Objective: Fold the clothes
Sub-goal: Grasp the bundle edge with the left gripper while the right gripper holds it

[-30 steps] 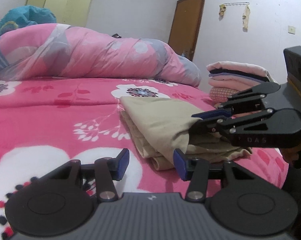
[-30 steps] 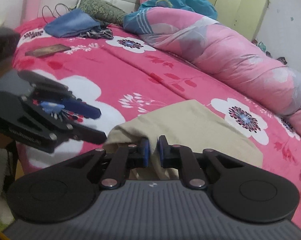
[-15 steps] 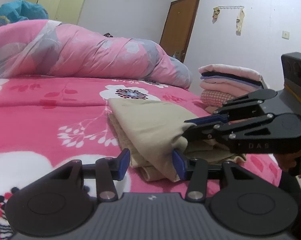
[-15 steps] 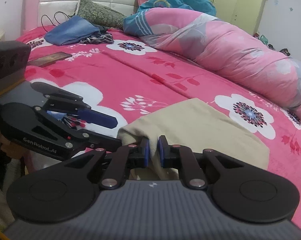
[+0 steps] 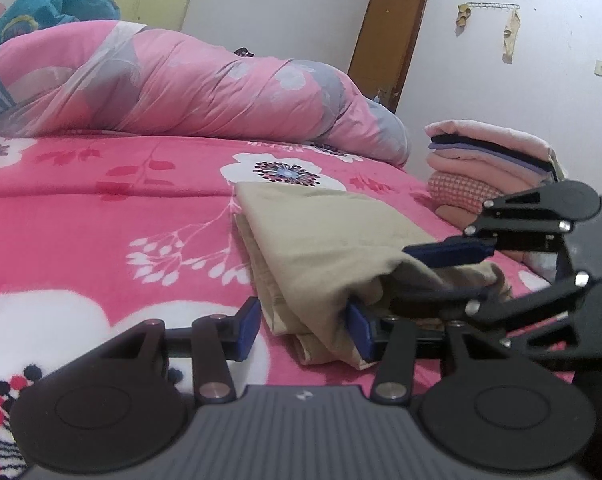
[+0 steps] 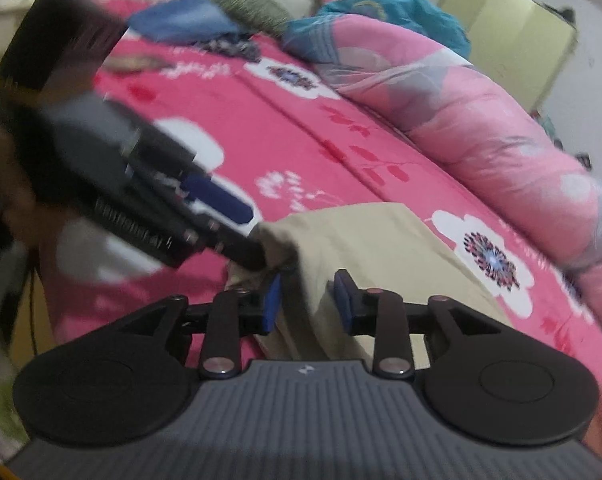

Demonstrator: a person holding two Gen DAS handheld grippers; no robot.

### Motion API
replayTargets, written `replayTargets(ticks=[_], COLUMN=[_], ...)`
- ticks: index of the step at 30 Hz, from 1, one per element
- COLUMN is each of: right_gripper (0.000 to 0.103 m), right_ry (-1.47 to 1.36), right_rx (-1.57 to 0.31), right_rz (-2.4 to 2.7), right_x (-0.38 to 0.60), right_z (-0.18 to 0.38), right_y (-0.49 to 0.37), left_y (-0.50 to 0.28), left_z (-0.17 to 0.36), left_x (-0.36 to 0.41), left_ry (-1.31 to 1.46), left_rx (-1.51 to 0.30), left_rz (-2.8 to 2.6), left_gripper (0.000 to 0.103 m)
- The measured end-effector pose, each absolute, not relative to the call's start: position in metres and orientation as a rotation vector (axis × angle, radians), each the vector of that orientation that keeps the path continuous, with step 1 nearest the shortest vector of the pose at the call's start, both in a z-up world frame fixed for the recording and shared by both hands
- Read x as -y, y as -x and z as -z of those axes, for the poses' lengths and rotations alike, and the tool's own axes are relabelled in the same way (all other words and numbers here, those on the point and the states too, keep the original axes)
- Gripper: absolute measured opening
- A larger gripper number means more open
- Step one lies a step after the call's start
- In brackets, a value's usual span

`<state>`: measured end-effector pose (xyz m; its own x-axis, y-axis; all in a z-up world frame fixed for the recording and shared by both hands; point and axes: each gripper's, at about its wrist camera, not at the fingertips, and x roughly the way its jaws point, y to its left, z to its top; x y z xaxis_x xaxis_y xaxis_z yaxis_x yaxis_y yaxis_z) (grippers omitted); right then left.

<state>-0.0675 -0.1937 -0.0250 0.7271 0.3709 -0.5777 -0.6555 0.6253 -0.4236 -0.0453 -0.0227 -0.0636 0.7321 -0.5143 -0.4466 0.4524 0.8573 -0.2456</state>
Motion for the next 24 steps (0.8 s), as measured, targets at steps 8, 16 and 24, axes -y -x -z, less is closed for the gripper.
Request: replayTargets(ticks=[8,16,24], right_gripper=[0.030,0.010,0.008], right_ry=[0.806,0.753,0.699], right_rx=[-0.429,-0.376,-0.355], right_rz=[-0.575,-0.497,-0.494], right_x=[0.179,0.177,0.180], right_z=[0.037,0.036,0.028], right_y=[0.059,0.059,0.063], left_y=[0.047,0.047,0.043], left_z=[0.065,0.063,0.061], left_x=[0.023,0.025,0.035], left_ry=[0.126,0.134,0.182], left_rx=[-0.530,-0.512,-0.490], left_rz=[0.525,0.520,0.415], left_gripper=[0.049,0.050,0.051])
